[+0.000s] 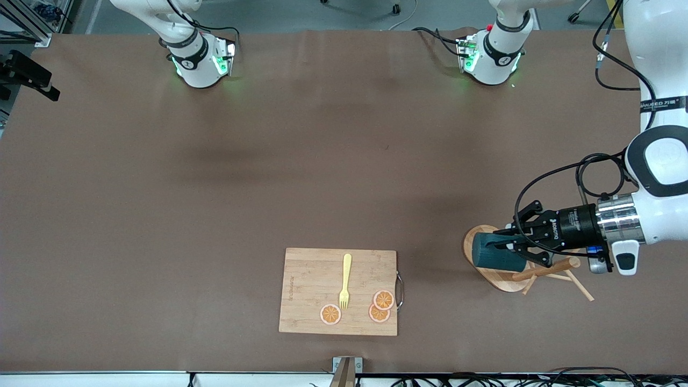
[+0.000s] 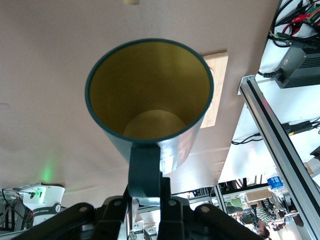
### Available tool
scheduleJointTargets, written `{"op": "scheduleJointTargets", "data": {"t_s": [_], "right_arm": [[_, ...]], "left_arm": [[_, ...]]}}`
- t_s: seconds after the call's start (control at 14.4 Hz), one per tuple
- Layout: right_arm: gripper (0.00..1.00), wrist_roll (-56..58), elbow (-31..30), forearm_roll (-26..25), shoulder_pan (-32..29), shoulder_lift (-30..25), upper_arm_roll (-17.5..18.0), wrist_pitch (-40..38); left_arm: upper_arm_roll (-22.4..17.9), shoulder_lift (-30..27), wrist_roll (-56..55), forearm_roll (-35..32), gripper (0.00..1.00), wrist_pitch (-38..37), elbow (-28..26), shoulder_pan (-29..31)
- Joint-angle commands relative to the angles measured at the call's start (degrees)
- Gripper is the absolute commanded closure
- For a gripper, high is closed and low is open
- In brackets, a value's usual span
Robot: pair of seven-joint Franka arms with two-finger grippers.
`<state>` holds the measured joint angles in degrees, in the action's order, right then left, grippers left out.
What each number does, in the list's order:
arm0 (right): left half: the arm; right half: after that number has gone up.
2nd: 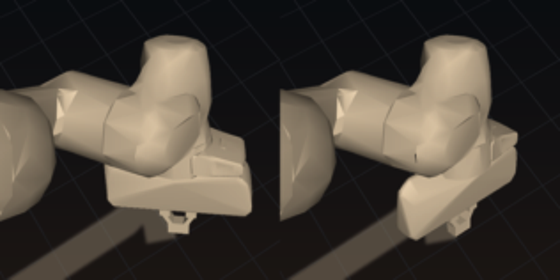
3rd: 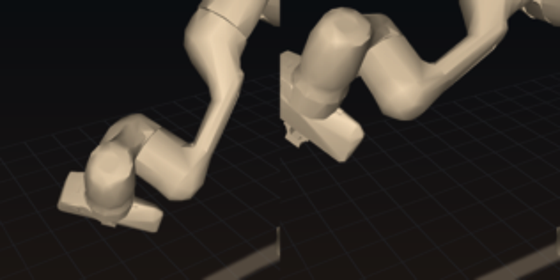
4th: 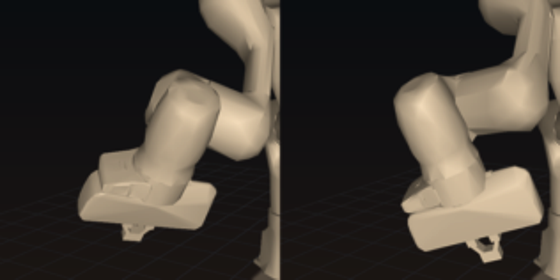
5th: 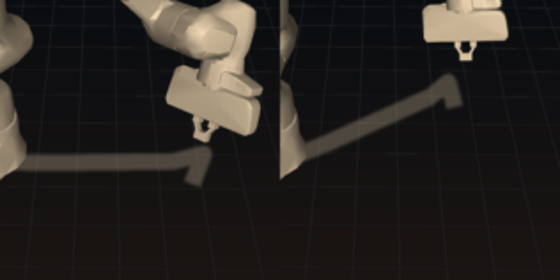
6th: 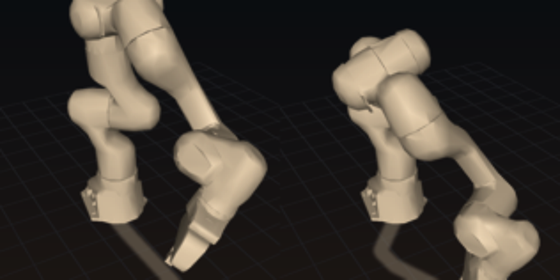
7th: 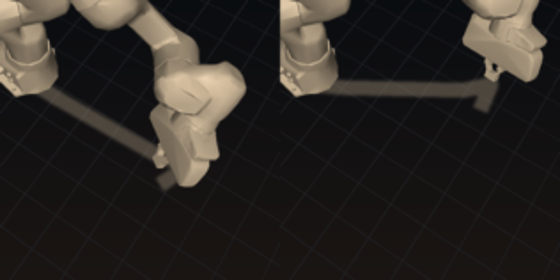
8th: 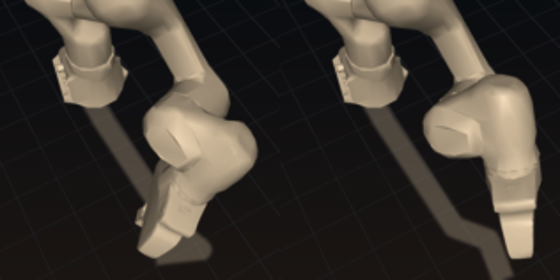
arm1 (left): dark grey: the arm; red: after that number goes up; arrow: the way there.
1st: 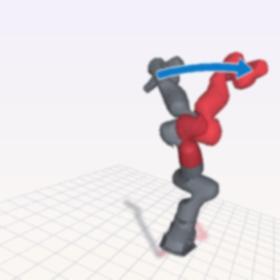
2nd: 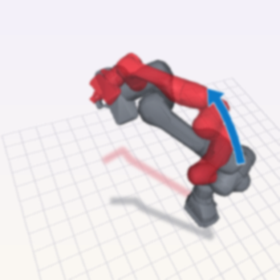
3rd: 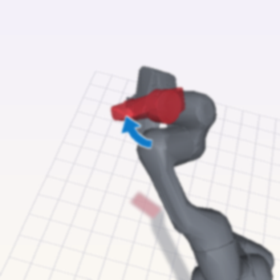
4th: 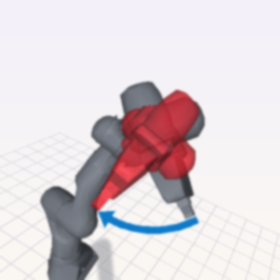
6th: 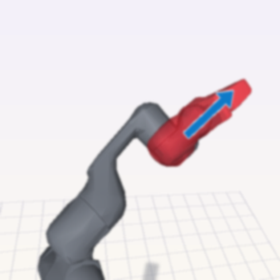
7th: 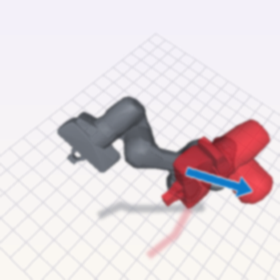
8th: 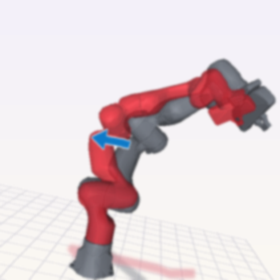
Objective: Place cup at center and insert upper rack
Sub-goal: 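Hang the mug handle onto a stand peg with the left gripper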
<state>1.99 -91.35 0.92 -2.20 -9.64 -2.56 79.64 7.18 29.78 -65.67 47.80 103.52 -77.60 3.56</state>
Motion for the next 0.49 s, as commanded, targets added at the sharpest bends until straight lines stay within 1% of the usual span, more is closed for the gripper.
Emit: {"op": "scheduleJointTargets", "data": {"t_s": [0.0,0.14,0.35,0.42], "right_arm": [[0.0,0.29,-0.94,-0.65,-0.26,-1.08,0.36,-0.53],[0.0,0.29,-0.94,-0.65,-0.17,-1.08,0.36,-0.45],[0.0,0.38,-0.94,-0.83,-0.09,-1.08,0.45,-0.45],[0.0,0.38,-0.94,-0.91,-0.09,-1.08,0.54,-0.45]], "left_arm": [[0.38,1.5,3.78,4.65,0.99,-3.49,0.25,3.38],[0.38,2.13,6.85,7.21,0.99,-4.81,0.25,5.31],[0.46,3.44,9.06,8.0,0.99,-6.04,0.25,6.81],[0.46,4.05,10.2,9.66,0.99,-6.57,0.25,7.16]]}}
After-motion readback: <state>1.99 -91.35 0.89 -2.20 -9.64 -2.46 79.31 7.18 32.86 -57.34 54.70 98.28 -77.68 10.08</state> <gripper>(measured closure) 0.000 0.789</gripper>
